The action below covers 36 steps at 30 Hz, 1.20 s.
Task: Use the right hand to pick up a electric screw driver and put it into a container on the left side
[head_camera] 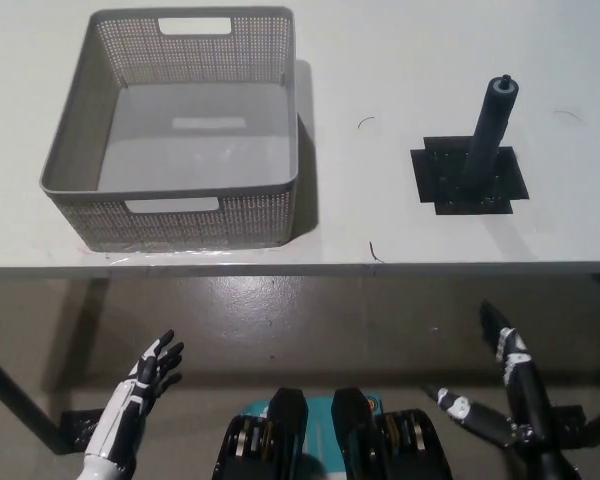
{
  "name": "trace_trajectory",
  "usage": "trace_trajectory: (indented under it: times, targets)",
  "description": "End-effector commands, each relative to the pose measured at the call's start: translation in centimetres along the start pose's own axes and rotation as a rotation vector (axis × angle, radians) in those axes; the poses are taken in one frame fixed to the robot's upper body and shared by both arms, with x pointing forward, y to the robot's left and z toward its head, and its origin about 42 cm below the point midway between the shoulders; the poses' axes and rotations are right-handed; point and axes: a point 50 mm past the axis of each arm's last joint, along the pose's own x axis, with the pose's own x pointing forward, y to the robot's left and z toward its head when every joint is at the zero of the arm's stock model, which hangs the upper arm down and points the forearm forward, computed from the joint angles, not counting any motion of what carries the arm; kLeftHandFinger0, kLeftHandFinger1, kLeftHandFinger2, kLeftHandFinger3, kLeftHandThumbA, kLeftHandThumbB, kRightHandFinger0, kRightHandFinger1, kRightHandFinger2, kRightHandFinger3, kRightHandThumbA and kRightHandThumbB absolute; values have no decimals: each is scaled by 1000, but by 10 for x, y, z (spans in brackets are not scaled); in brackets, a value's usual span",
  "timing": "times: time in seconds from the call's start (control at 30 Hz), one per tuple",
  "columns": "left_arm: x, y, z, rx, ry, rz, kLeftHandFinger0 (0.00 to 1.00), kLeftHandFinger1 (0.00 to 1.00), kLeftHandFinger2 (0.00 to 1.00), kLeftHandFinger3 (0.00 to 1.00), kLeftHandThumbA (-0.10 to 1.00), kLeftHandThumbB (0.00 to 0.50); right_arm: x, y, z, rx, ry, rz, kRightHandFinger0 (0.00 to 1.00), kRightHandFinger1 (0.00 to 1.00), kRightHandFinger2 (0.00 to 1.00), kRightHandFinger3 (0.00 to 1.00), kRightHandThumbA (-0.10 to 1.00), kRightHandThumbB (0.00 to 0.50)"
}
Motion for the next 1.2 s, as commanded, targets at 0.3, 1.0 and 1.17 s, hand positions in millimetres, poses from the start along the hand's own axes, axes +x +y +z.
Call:
trace_trajectory:
  times: [0.3, 1.0, 1.17]
  targets:
    - [-2, -3, 5, -1, -42, -23, 1000, 1000, 1000, 1000, 1000, 0, 47, -26, 97, 8, -389, -187, 1000, 1000, 1000, 1000, 1000, 277]
    - [-5, -4, 3, 5, -47, -24, 1000, 1000, 1000, 1000, 1000, 0, 175, -47, 115, 233, -247, -236, 1000, 1000, 1000, 1000, 1000, 237]
    - [-7, -4, 3, 10, -43, -21, 1000, 1000, 1000, 1000, 1000, 0, 201, -46, 107, 208, -204, -255, 1000, 1000, 1000, 1000, 1000, 226]
